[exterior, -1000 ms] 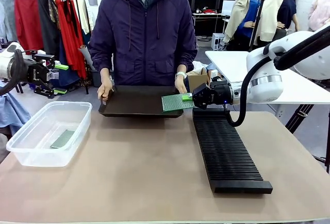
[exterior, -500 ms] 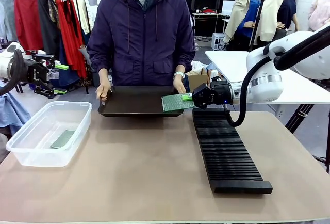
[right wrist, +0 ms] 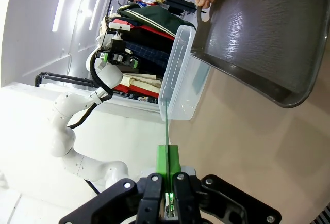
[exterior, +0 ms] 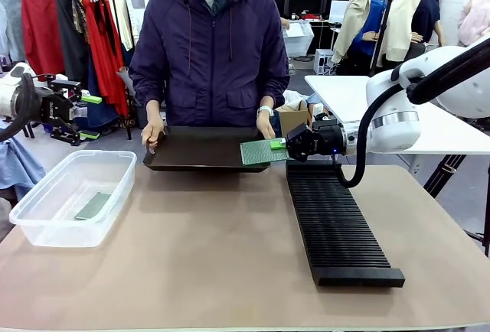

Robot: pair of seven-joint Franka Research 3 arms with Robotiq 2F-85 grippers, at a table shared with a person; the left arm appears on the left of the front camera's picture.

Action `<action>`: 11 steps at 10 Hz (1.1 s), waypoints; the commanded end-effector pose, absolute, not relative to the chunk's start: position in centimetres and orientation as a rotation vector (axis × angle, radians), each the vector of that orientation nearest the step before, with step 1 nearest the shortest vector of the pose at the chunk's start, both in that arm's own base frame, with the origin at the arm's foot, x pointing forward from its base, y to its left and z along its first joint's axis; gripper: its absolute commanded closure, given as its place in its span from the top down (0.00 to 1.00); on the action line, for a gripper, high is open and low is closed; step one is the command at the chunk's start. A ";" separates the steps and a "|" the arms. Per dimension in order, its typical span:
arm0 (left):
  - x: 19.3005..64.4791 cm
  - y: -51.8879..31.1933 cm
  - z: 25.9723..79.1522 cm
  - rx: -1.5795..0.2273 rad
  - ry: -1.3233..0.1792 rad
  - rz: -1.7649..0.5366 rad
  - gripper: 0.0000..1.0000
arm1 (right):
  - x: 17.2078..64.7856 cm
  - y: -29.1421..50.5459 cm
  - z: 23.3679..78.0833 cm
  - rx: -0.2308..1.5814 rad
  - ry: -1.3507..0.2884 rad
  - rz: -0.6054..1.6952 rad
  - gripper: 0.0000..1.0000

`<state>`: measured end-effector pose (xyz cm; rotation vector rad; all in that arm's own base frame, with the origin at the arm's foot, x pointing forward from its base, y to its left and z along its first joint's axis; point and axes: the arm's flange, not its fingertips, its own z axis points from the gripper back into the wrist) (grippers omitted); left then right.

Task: Sort PCBs into racks and boxes based on the side picked up.
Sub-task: If the short side of the Blank PCB is picked up, insert it into the PCB Rack ; if the long side is picked up, place it in the Organizing box.

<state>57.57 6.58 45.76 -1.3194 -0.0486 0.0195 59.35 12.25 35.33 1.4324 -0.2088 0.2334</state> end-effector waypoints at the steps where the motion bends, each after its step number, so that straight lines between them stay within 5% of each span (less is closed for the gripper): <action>1: 57.5 6.6 46.0 -1.315 -0.050 0.030 1.00 | 59.8 10.7 35.9 1.462 -0.269 0.311 0.00; 11: 57.5 6.6 46.0 -1.315 -0.050 0.030 1.00 | 61.6 -1.2 36.5 1.575 -0.581 0.711 0.00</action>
